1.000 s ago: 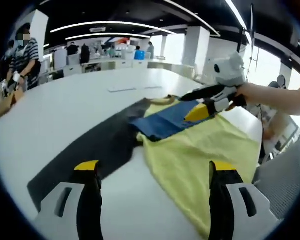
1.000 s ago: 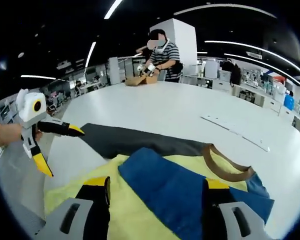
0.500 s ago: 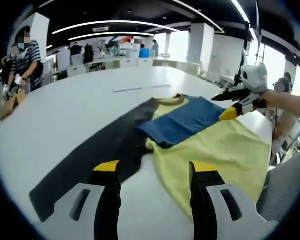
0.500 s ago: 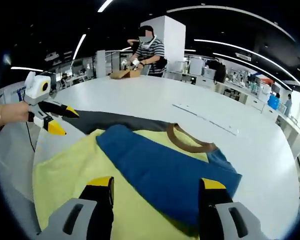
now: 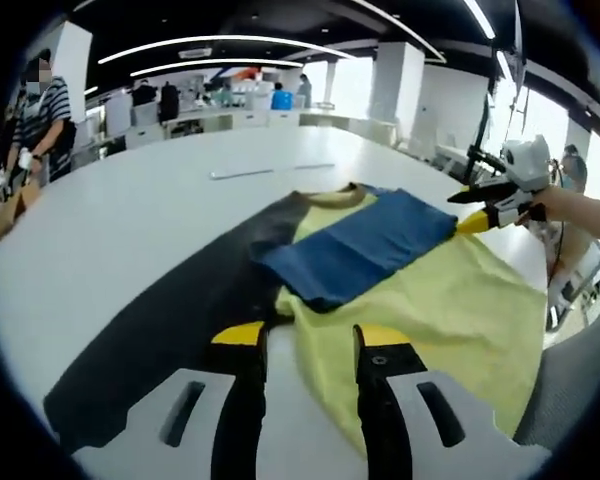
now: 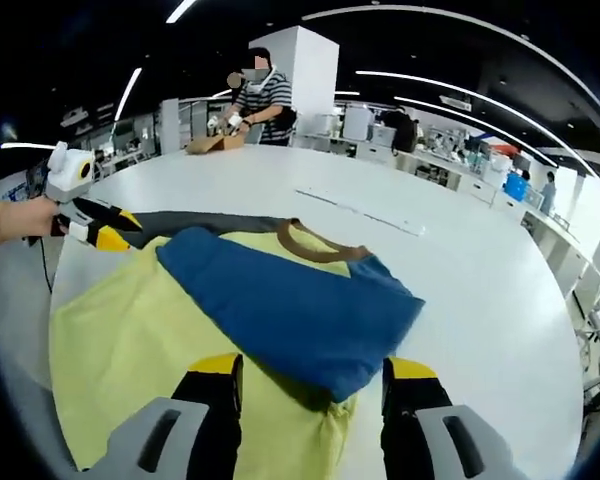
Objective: Fold the garment on the visible template until the final outline fits inside the template.
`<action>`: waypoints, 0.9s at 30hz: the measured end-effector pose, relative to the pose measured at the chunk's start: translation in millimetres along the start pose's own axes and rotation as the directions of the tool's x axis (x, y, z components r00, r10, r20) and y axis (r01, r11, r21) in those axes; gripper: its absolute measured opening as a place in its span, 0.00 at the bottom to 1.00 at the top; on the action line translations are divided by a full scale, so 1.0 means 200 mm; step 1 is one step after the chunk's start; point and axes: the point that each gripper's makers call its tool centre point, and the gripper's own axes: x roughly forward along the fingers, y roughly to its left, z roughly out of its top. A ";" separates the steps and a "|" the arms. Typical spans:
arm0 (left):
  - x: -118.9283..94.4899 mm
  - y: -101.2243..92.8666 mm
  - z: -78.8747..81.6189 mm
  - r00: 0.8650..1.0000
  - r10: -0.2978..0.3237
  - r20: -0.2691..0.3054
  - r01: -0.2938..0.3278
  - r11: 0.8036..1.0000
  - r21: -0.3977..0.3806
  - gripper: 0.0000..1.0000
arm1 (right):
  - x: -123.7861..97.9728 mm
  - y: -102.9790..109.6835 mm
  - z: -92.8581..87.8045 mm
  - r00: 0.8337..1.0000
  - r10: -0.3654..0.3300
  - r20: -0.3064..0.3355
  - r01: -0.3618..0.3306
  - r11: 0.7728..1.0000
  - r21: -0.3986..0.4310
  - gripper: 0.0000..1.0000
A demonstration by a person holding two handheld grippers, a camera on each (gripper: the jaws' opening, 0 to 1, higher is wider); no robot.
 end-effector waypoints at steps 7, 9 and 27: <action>0.06 0.02 -0.04 0.999 0.018 -0.040 -0.019 1.000 -0.010 0.26 | -0.01 -0.05 -0.08 0.998 -0.045 -0.038 0.043 0.998 -0.033 0.34; 0.08 0.02 -0.04 0.999 0.022 -0.042 -0.023 1.000 -0.017 0.24 | 0.00 -0.06 -0.09 0.998 -0.044 -0.038 0.044 0.999 -0.001 0.31; 0.16 0.09 -0.05 0.995 0.084 -0.050 -0.089 0.989 -0.115 0.05 | 0.02 -0.08 -0.13 0.991 -0.118 -0.064 0.113 0.990 -0.080 0.03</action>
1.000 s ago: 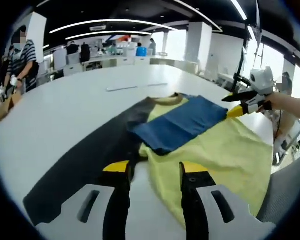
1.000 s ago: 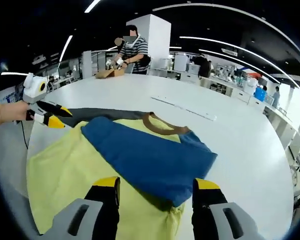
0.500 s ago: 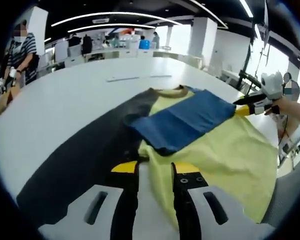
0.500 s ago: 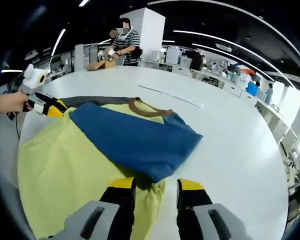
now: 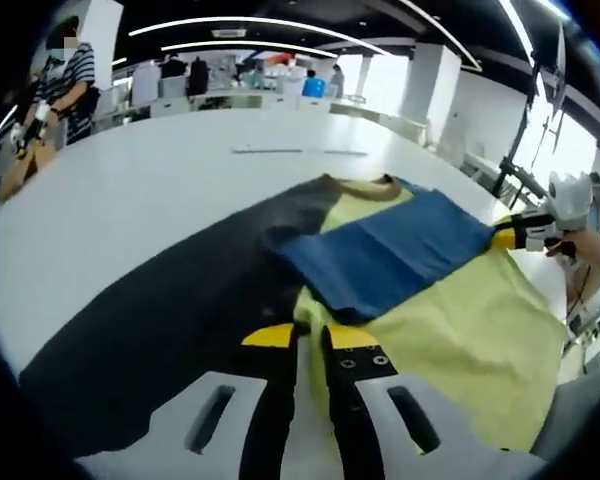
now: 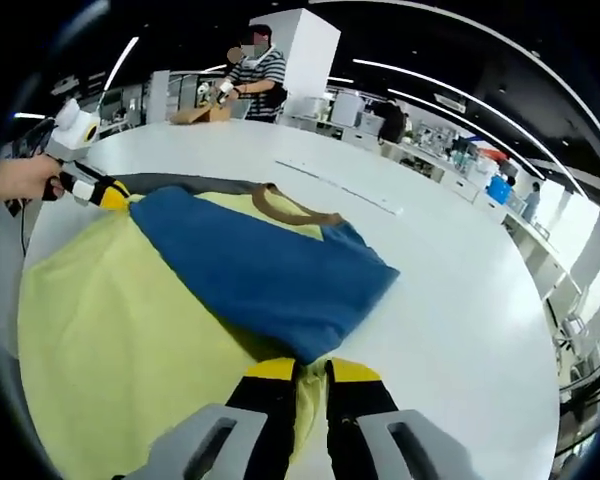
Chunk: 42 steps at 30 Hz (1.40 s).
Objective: Fold the garment on the visible template until the final outline fits inside the template.
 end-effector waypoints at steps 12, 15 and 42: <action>0.01 0.00 -0.01 1.000 0.006 -0.011 -0.006 1.000 -0.017 0.00 | 0.00 -0.05 -0.08 0.998 -0.050 -0.049 0.054 0.996 0.069 0.00; 0.01 0.01 -0.01 1.000 0.018 -0.012 -0.018 0.999 -0.027 0.00 | -0.01 -0.05 -0.10 0.996 -0.055 -0.070 0.060 0.996 0.062 0.00; -0.05 -0.03 0.06 0.998 -0.036 0.051 0.032 0.997 0.076 0.23 | -0.05 -0.03 -0.05 0.999 0.041 -0.007 -0.039 0.983 0.181 0.45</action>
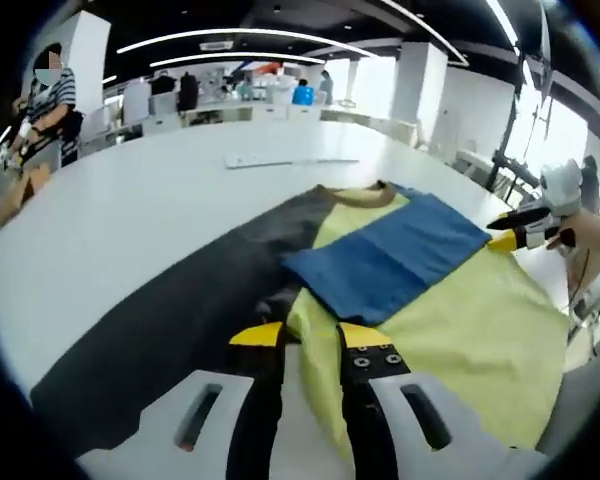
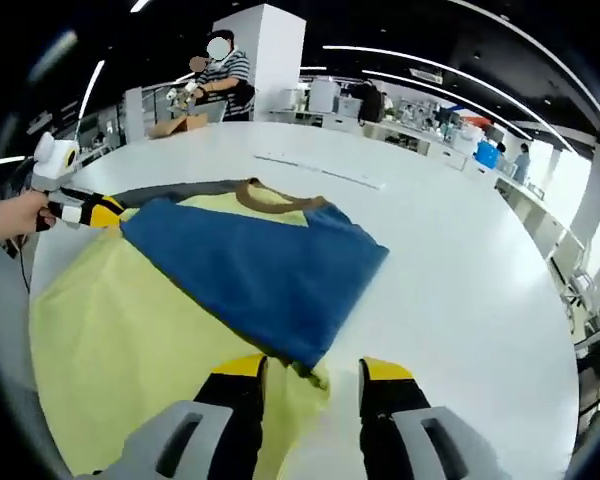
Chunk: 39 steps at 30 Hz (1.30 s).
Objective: Fold the garment on the visible template until the final outline fits inside the template.
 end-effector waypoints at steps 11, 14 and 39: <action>-0.11 0.02 0.04 0.999 -0.007 0.032 0.004 0.997 0.075 0.63 | -0.09 0.09 0.10 0.996 0.076 0.055 -0.075 0.997 -0.012 0.84; -0.15 0.04 0.04 0.999 -0.003 0.039 0.000 0.997 0.075 0.74 | -0.12 0.12 0.14 0.992 0.103 0.072 -0.102 0.995 -0.017 0.89; -0.51 0.38 -0.12 0.988 0.156 0.015 -0.156 0.988 0.010 0.98 | -0.40 0.25 0.23 0.975 0.201 0.099 -0.193 0.978 -0.082 0.99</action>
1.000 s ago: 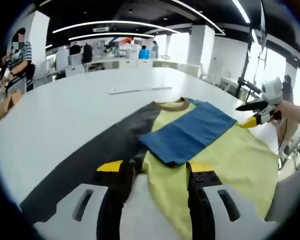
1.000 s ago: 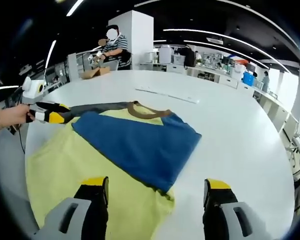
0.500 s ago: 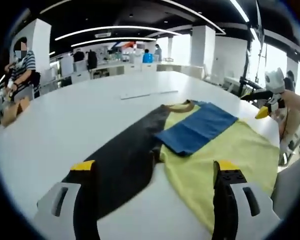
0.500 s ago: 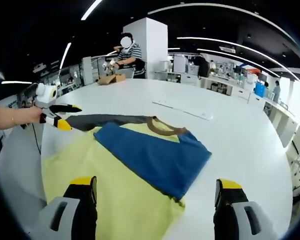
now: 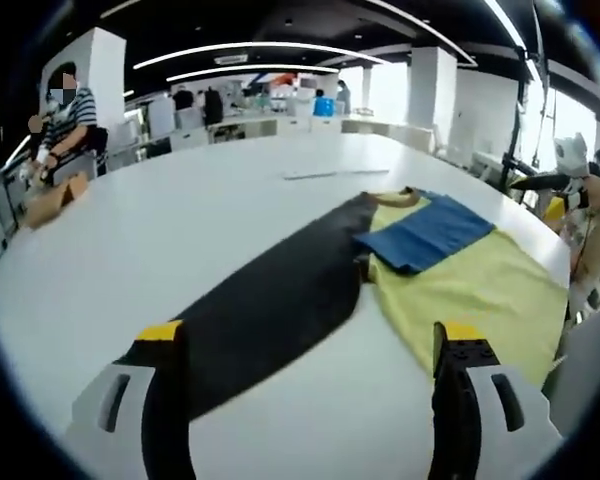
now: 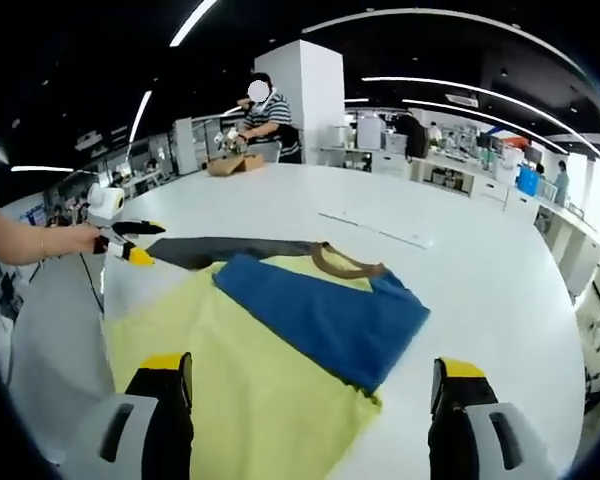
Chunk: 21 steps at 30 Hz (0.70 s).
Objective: Fold the garment on the visible template until the final outline fits inside the template.
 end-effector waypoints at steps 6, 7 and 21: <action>-0.06 0.10 -0.06 0.999 0.051 -0.011 -0.051 0.998 -0.022 0.95 | -0.03 0.01 0.00 1.000 -0.010 0.009 0.009 1.000 0.011 0.99; -0.07 0.11 -0.06 0.998 0.058 -0.011 -0.058 0.998 -0.027 0.94 | -0.03 0.02 -0.01 1.000 -0.011 0.008 0.011 1.000 0.011 0.99; -0.16 0.35 -0.19 0.978 0.205 -0.036 -0.207 0.975 -0.085 0.84 | -0.12 0.10 -0.05 1.000 -0.025 0.014 0.024 0.999 0.026 0.98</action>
